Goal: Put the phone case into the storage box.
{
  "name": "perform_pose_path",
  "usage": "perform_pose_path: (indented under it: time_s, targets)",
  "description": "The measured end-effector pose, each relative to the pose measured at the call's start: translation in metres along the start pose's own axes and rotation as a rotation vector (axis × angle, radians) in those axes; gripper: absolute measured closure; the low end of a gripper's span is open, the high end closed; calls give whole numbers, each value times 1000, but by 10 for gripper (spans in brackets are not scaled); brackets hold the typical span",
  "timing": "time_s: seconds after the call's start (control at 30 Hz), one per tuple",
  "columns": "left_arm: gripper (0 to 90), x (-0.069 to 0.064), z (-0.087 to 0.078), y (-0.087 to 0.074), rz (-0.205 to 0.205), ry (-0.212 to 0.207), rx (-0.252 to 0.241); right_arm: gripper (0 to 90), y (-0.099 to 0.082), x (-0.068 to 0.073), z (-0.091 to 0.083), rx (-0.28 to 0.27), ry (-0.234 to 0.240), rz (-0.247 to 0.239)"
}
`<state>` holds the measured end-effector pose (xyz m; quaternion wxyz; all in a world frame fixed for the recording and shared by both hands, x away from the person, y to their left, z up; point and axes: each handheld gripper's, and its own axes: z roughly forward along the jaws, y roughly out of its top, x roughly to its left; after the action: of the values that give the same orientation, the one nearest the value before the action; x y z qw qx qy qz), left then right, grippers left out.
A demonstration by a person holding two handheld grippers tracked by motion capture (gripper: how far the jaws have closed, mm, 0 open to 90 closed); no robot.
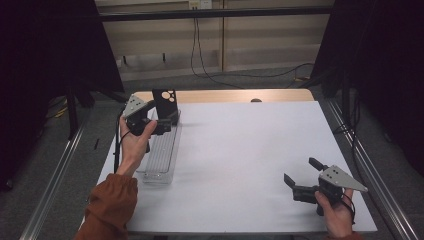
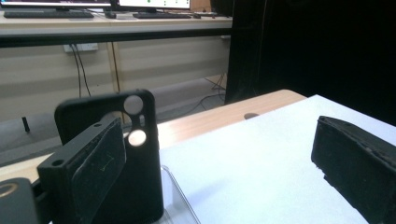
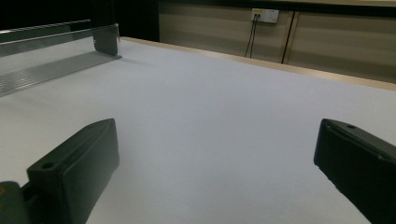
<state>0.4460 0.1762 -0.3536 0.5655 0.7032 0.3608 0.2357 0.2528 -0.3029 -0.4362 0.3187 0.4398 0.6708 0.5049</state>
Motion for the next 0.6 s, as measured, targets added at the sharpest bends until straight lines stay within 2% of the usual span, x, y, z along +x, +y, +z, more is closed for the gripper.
perform_pose_path:
  time_s: [0.17, 0.53, 0.6]
  targets:
    - [32, -3, -7, -7, 10, 3, 11, 0, 1, 1, -1, -3, -1, -8]
    - [35, -7, -34, -9, 11, 7, -5, 0, 2, 2, -2, -9, -12, -16]
    - [35, -6, -37, -11, 10, 20, -9, 0, 2, 2, -2, -9, -14, -16]
